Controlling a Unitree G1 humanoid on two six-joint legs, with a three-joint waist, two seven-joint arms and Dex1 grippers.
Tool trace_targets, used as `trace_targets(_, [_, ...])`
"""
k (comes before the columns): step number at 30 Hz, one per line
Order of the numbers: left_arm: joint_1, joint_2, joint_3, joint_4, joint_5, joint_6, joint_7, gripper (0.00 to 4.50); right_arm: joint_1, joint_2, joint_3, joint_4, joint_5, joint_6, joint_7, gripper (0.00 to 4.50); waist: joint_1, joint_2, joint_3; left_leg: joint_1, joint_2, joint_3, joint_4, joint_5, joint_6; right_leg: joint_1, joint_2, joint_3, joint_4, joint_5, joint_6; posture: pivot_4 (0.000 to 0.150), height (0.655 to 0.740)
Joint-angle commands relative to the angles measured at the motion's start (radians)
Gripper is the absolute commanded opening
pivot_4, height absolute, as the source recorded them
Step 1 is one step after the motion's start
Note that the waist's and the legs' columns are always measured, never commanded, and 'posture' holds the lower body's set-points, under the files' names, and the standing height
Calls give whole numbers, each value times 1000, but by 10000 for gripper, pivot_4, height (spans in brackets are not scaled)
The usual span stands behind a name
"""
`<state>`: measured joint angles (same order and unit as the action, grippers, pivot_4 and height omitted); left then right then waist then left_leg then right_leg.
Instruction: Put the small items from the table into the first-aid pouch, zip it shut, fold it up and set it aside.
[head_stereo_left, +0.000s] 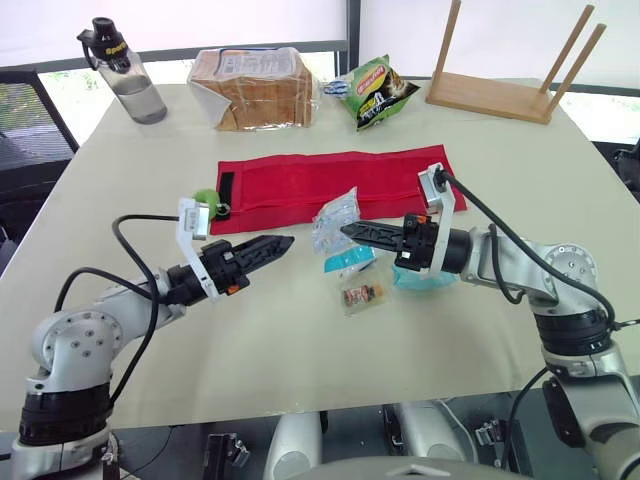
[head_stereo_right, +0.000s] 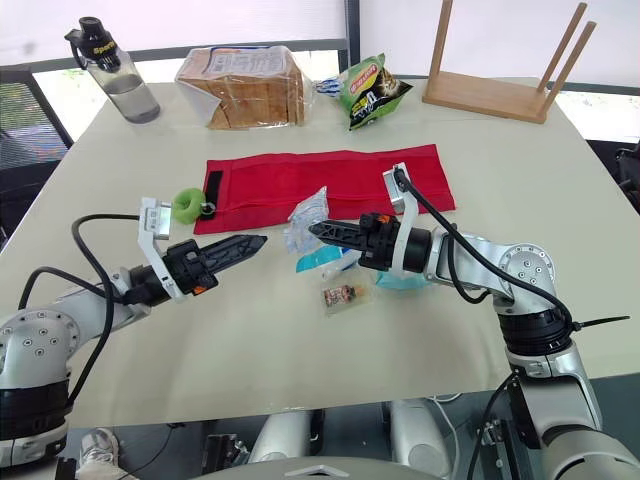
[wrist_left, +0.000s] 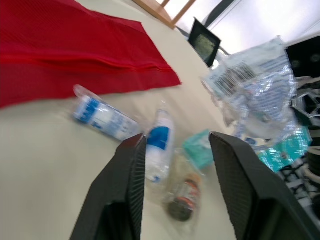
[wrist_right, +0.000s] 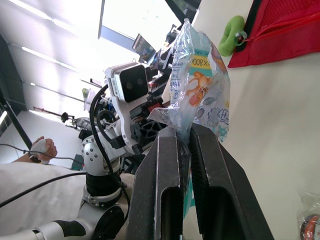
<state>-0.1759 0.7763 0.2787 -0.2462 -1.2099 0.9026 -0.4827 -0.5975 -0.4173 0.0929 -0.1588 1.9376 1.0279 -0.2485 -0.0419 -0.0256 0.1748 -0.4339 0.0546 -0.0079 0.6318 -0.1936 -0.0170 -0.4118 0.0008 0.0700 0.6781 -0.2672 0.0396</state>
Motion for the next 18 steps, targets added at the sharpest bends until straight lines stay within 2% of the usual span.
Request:
trace_targets(1, [-59,80,-142,71,382,-229,-95,21037,5,-18,-35,-54,35,-18,22,0,1,0,0,0,0,0,-1,0,0,0,0,0,0,0,-1,1500,7400])
trace_targets(7, [-327,107,-345,477,820,-472,-121,21037,36,-44,-38,-110,35,-31,38,0,7,0,1,-1,0,0,-2,0,0,-1,0,0,-1,2,1,1500,7400])
trace_targets(10, [-478,92,-435,704,980,-575,-169,21037,53,-52,-36,-142,34,-50,31,0,5,0,1,-3,0,0,-2,0,0,-2,0,-1,-1,3,2,1500,7400])
trace_targets(15, [-666,19,-509,1001,1147,-736,-222,21037,73,-53,-33,-174,24,-89,16,0,3,0,1,-7,0,-1,-2,0,0,-5,0,-2,-1,3,2,1500,7400])
trace_targets(18, [-735,-31,-505,1116,1173,-787,-287,21037,84,-55,-33,-187,17,-108,6,0,3,-1,1,-15,0,-2,1,0,0,-12,0,-3,0,3,2,1500,7400])
